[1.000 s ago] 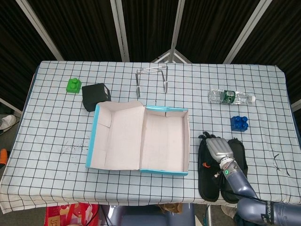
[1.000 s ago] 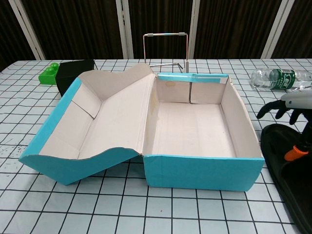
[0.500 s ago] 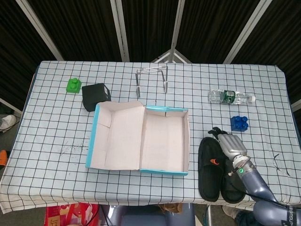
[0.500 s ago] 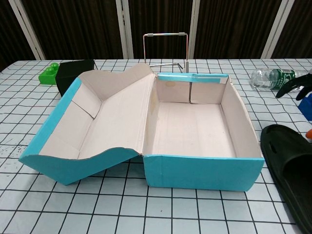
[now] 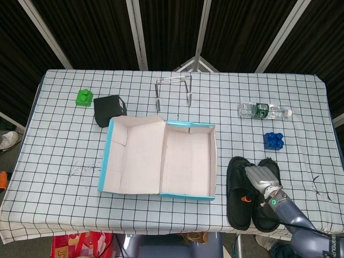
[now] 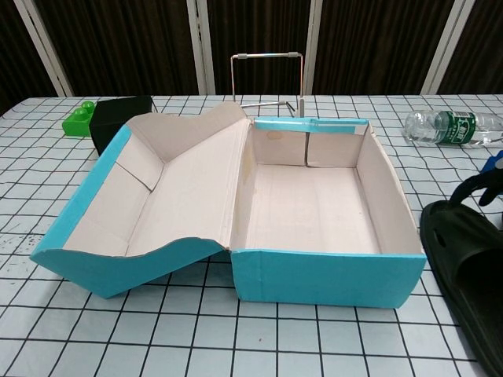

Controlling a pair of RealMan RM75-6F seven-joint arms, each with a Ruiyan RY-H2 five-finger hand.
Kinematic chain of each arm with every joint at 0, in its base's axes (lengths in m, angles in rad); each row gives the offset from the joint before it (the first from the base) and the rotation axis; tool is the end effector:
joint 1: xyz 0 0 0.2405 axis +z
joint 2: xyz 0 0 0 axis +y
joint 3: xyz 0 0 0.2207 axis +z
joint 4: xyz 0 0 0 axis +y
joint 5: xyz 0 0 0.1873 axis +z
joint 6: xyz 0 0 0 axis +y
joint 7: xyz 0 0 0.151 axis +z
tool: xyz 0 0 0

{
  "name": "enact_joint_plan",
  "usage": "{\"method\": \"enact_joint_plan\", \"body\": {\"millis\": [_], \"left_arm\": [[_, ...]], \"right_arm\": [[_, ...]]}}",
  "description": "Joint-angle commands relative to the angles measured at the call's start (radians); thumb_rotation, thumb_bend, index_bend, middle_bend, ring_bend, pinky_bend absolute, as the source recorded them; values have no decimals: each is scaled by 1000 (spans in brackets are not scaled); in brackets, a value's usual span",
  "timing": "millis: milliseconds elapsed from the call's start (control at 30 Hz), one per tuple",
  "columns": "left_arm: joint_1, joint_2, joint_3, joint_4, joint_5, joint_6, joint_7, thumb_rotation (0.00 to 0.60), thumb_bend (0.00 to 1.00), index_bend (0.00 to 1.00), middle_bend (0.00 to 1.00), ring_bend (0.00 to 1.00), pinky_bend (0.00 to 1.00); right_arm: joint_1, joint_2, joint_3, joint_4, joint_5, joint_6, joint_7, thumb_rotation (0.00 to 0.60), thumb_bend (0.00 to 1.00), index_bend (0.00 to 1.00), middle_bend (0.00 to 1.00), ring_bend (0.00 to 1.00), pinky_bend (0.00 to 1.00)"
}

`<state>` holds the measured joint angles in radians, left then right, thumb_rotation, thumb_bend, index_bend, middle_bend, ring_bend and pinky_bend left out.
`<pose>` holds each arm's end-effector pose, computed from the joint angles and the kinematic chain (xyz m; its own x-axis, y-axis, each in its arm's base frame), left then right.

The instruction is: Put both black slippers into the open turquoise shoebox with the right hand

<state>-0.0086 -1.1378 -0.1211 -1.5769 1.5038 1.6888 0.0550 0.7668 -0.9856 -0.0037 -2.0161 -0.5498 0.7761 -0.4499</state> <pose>-0.2701 0.1713 0.2005 0.4568 -0.2365 0.8575 0.8884 0.0710 -0.4536 -0.1889 -0.2572 0.0826 0.3250 -0.6703 0.6672 -0.9130 -0.0385 0.4060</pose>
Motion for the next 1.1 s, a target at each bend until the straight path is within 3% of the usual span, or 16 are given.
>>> {"method": "enact_joint_plan", "body": {"millis": [33, 367, 833, 933, 1100], "left_arm": [[1, 0, -1, 0, 0, 2, 1, 600, 643, 231, 65, 28, 97], [-3, -2, -5, 6, -11, -7, 2, 600, 643, 233, 65, 28, 97], [-8, -4, 1, 2, -2, -15, 8, 600, 643, 235, 65, 28, 97], [-8, -4, 1, 3, -1, -14, 8, 600, 643, 235, 65, 28, 97], [-5, -2, 0, 2, -2, -11, 5, 600, 643, 235, 65, 28, 97]], "right_arm": [[8, -34, -6, 28, -1, 12, 3, 600, 117, 177, 87, 120, 221], [32, -137, -24, 136, 17, 49, -11, 600, 117, 177, 87, 117, 221], [72, -155, -75, 190, 56, 22, -48, 600, 118, 177, 87, 123, 216], [78, -158, -86, 192, 58, 35, -64, 600, 117, 217, 109, 178, 216], [75, -166, -85, 190, 43, 53, -56, 600, 164, 342, 256, 325, 223]]}}
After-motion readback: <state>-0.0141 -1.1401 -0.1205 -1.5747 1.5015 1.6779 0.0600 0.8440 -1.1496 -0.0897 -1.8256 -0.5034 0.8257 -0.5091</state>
